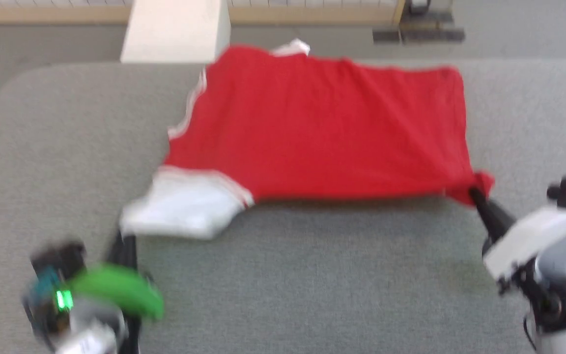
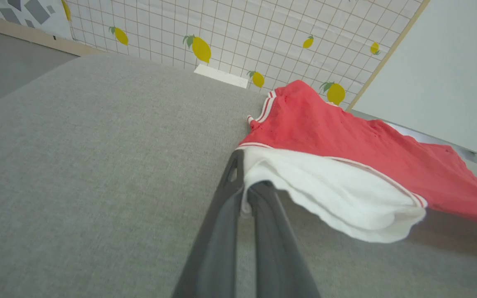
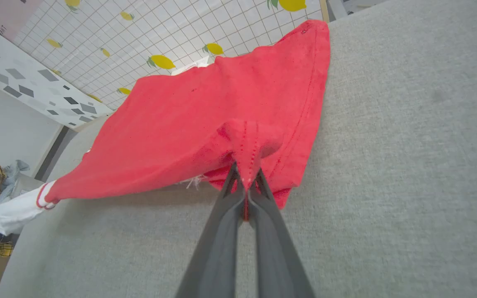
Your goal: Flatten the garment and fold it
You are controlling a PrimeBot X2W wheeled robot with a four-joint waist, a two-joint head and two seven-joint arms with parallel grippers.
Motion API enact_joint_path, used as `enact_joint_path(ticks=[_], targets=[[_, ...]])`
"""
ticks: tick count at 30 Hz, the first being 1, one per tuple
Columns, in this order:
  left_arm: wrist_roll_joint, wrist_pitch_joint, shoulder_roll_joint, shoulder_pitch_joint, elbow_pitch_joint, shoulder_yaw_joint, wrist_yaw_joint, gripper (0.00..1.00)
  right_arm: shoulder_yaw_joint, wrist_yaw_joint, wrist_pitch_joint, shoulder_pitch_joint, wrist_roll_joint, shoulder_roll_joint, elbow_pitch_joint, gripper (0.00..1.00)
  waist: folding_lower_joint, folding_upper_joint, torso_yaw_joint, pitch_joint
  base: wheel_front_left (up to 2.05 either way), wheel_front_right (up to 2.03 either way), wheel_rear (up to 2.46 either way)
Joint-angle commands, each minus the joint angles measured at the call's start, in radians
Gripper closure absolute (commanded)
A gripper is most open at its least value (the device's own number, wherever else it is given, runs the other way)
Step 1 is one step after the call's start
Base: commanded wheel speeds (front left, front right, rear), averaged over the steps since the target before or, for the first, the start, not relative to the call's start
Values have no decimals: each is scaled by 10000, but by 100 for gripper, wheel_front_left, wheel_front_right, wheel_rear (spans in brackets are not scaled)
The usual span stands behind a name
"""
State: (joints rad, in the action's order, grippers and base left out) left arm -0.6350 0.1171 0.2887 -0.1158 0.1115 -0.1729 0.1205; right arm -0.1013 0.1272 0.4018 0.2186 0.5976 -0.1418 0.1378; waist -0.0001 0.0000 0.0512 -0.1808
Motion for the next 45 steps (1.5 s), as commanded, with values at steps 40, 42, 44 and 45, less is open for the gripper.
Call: enact_joint_path(ticks=[40, 42, 44, 45], targets=[[-365, -3553, 763, -606, -1316, -1085, 18, 100, -442, 35, 3558, -1709, -2186, -439, -1955, 100, 1, 0, 96, 18, 0, 0, 0], [-278, -3428, 728, -1147, -917, -1125, -141, 100, -423, 35, 3725, -1392, -2310, -425, -1926, 100, 1, 0, 69, -304, 0, 0, 0], [-207, -3287, 688, -1633, -504, -1167, -307, 100, -393, 35, 3898, -1085, -2428, -386, -1905, 100, 1, 0, 57, -594, 0, 0, 0], [-162, -3179, 661, -1841, -337, -1180, -377, 100, -376, 35, 3980, -962, -2484, -369, -1905, 100, 1, 0, 58, -726, 0, 0, 0]])
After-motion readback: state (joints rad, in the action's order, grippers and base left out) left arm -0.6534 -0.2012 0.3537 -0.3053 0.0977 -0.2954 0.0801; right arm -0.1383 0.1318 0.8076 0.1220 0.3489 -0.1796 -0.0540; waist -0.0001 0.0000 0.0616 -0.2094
